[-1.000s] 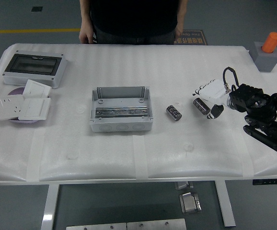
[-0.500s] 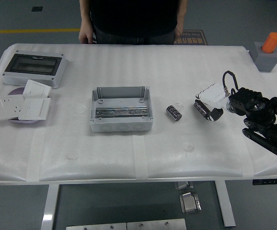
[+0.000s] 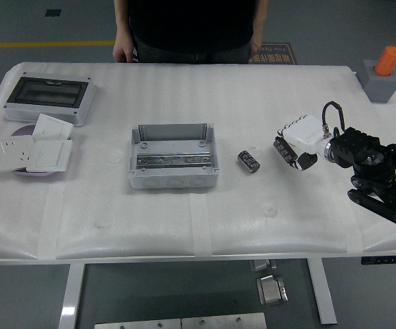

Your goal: Pick up the battery,place it into the box

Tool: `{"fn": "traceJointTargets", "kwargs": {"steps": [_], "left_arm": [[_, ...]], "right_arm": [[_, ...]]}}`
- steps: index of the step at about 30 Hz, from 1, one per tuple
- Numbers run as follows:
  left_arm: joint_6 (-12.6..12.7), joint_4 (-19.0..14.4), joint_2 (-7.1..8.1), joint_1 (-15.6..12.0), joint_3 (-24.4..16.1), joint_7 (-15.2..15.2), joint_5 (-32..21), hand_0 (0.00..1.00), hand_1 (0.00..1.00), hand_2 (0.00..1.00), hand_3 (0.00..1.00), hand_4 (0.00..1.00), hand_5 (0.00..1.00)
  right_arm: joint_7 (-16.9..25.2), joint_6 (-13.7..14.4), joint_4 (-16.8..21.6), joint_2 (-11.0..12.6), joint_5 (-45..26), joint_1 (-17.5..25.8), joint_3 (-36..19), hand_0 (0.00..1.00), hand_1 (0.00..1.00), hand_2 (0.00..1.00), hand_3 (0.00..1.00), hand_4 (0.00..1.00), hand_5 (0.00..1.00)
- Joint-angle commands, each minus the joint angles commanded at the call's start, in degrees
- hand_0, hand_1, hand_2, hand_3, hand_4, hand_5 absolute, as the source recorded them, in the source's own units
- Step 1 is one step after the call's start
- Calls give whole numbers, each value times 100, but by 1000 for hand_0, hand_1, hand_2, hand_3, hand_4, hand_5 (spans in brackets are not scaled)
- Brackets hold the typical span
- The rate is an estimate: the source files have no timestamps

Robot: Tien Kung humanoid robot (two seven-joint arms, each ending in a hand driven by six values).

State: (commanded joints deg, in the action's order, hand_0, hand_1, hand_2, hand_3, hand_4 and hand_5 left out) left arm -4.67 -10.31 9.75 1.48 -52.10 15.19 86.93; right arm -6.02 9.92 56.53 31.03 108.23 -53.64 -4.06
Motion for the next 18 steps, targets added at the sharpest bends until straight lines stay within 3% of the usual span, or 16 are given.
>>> {"fn": "traceJointTargets", "kwargs": {"steps": [3,6,12,18], "left_arm": [[-8,0,-3,-25,-77,21,73,622,639,440,579,402,388],[-17,0,-4,-56,-147,45,136,622,638,440,580,403,389],[-36,0,-15,-93,-212,79,188,622,639,441,581,403,389],[-43,0,-24,-92,-186,86,135,623,639,441,581,404,389]], "right_arm": [[-140,310,382,84,11,84,-328,765,739,777,709,655,204],[-241,425,762,21,117,168,-679,765,738,775,704,657,211],[-350,515,1422,-504,230,317,-1394,765,739,775,703,656,214],[-337,584,1467,-1075,14,467,-1753,764,739,771,703,654,214]]}}
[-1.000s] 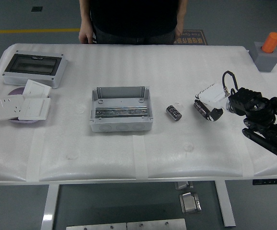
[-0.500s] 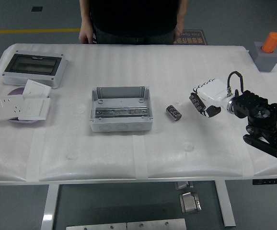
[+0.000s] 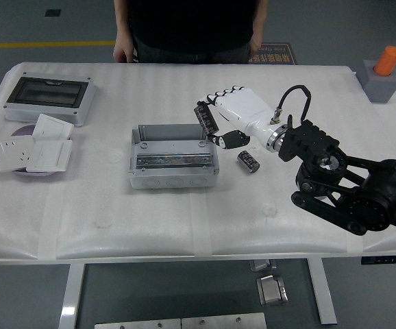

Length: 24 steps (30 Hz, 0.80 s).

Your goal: Pick up the battery,place it into the box

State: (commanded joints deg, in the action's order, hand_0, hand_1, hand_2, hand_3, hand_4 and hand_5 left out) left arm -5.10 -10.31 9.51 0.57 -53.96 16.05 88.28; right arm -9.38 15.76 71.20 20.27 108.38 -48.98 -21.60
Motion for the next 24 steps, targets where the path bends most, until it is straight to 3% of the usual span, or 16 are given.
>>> {"fn": "traceJointTargets", "kwargs": {"steps": [4,11,12,17,18,23,24], "left_arm": [[-9,0,2,-7,-9,17,-3,623,639,441,581,404,389],[-15,0,14,-7,-37,35,16,622,639,441,580,404,389],[-13,0,13,-5,-34,34,12,623,639,440,580,404,391],[-11,0,12,7,-7,30,-16,623,639,440,580,404,391],[-10,0,12,9,-9,30,-15,623,638,441,581,405,389],[-8,0,18,10,5,29,-28,623,638,441,581,405,389],[-9,0,18,9,4,30,-29,623,639,442,580,404,391]], "right_arm": [[-9,-126,-151,-221,-161,10,45,764,739,771,703,654,214],[-92,-437,-449,-376,-175,10,219,761,739,771,705,663,221],[-97,-456,-473,-386,-173,12,228,912,839,870,967,960,424],[-128,-513,-527,-423,-161,6,253,912,839,870,967,960,424],[-131,-516,-528,-428,-164,5,254,998,978,998,998,998,573],[-149,-530,-523,-444,-173,10,279,998,978,998,998,998,573],[-151,-531,-523,-443,-181,13,286,998,998,998,998,998,615]]}}
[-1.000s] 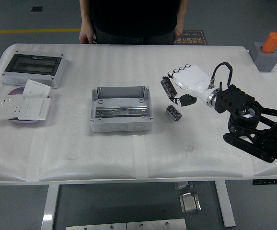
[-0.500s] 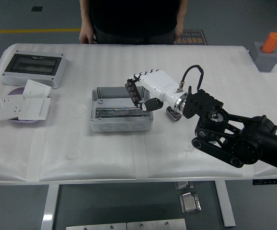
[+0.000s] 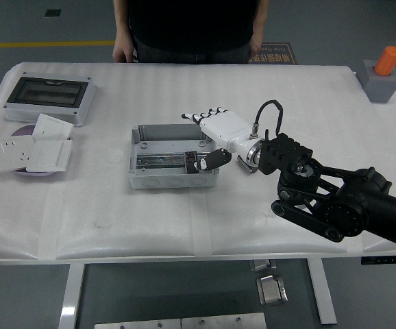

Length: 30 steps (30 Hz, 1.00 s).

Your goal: Pick up the battery,place it into the box

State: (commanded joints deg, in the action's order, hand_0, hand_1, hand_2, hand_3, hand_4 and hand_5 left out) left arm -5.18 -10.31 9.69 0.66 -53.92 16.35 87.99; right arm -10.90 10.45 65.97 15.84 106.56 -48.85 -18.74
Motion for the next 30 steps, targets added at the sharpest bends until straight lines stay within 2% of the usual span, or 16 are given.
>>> {"fn": "traceJointTargets", "kwargs": {"steps": [5,7,13,18,19,20,23,24,29,30], "left_arm": [[4,0,-5,4,10,0,-17,623,639,442,580,404,391],[7,0,-8,12,20,-3,-32,623,639,442,580,404,391],[22,0,-1,20,38,-13,-80,623,639,442,580,403,391],[27,0,13,23,28,-13,-87,623,639,442,580,403,391],[29,0,16,25,31,-15,-94,623,639,442,581,403,391],[31,0,19,27,37,-19,-101,623,639,442,581,403,391],[33,0,26,33,47,-26,-103,623,639,442,581,403,391],[32,0,26,35,56,-28,-107,623,639,442,580,403,390],[34,0,27,50,90,-46,-125,623,639,442,580,403,390],[34,0,27,52,94,-48,-125,623,639,442,581,402,389]], "right_arm": [[-3,37,27,61,-34,-19,46,998,998,998,998,998,615],[6,101,81,191,-16,-81,130,998,998,998,998,998,639],[114,307,304,835,253,-364,585,998,998,998,998,998,641],[202,425,333,1359,779,-691,1165,998,998,998,998,998,641],[225,426,319,1427,896,-758,1299,998,902,910,956,998,586],[257,400,302,1476,1005,-815,1427,998,902,910,956,998,586],[397,235,246,1544,1185,-926,1587,998,902,910,956,998,586],[469,156,204,1542,1228,-963,1587,998,851,858,878,998,495],[729,-161,3,1425,1341,-1043,1427,998,851,858,878,998,495],[767,-205,-42,1396,1359,-1049,1398,939,769,770,804,929,307]]}}
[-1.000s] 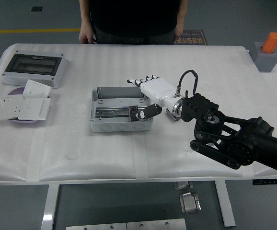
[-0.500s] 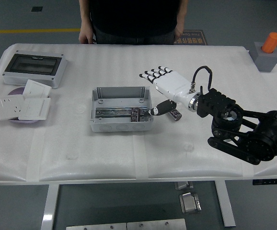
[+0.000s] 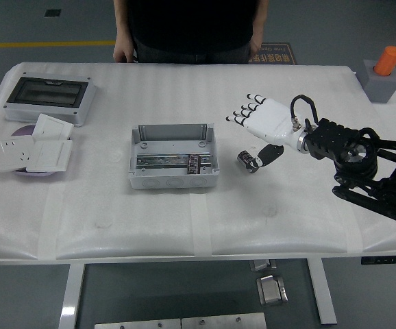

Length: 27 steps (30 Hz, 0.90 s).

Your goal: Pick up the battery,place it into the box

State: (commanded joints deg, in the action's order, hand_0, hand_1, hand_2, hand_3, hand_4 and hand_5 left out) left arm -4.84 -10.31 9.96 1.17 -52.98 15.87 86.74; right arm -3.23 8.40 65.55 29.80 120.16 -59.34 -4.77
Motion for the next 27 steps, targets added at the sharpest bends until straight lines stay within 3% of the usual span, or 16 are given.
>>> {"fn": "traceJointTargets", "kwargs": {"steps": [13,27], "left_arm": [[3,0,22,44,47,-26,-12,623,639,442,581,400,388],[0,0,16,68,-11,-28,72,623,639,442,581,400,390]], "right_arm": [[632,-662,-571,-305,407,-61,-545,920,753,754,784,907,288],[836,-1004,-554,-361,546,49,-768,910,745,749,784,889,279]]}}
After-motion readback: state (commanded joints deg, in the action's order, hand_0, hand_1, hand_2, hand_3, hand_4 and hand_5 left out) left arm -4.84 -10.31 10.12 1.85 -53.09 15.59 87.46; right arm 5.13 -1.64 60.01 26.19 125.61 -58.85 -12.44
